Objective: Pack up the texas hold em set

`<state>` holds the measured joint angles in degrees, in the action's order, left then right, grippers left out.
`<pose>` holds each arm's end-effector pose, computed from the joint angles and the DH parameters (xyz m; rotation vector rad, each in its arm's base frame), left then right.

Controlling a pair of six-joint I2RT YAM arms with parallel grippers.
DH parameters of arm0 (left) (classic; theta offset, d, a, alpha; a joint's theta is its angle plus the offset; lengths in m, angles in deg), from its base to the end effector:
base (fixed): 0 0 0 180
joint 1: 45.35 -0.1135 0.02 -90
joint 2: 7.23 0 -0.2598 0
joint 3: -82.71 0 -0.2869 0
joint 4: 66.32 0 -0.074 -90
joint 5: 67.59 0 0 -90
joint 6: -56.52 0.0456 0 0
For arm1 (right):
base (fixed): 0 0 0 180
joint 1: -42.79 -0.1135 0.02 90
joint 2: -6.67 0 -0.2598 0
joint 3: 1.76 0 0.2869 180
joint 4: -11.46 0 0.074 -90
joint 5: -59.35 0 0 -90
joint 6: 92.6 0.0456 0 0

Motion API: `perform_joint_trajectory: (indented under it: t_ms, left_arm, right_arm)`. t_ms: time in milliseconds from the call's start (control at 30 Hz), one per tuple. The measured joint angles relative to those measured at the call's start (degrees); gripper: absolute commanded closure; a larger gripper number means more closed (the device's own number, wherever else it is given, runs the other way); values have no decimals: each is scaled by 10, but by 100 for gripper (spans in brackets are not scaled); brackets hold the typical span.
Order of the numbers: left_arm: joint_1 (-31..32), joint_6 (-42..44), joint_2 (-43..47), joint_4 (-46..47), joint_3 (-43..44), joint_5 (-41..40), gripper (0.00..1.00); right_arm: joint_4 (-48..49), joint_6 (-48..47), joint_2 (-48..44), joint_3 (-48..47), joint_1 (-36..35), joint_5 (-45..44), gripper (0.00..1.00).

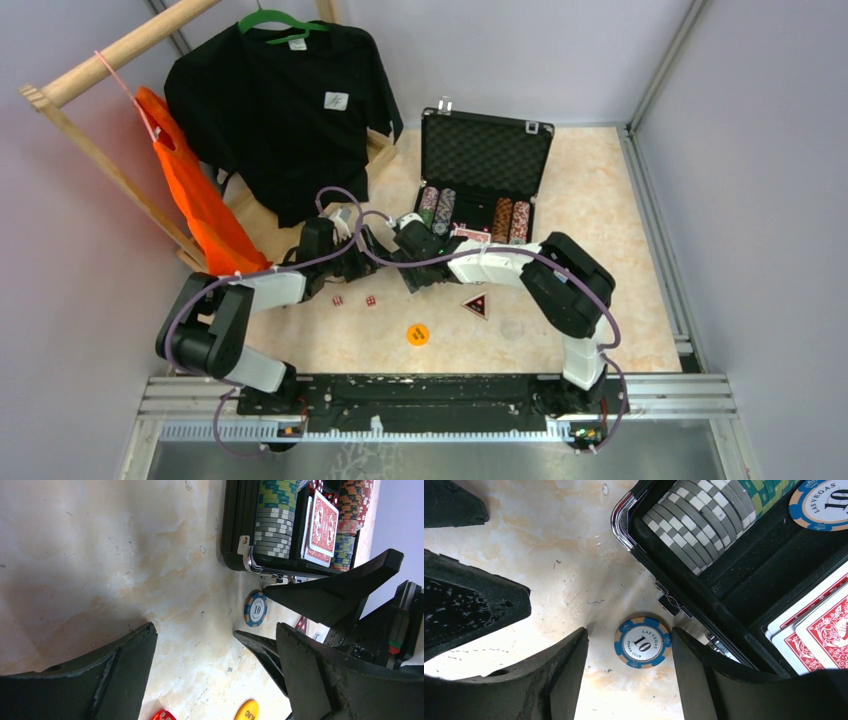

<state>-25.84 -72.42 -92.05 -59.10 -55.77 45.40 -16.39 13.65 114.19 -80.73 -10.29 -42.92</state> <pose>0.2760 -0.1167 0.1072 -0.1548 2.3246 -0.9868 0.2575 0.3266 0.1254 -0.7223 2.4297 0.2111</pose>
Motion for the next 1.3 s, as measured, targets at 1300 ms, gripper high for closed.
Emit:
perform_joint_trajectory:
  t_ms: [1300]
  left_arm:
    - [-4, 2, -1, 0, 1, 0, 5]
  right_arm:
    - [-40, 15, -4, -7, -29, 12, 41]
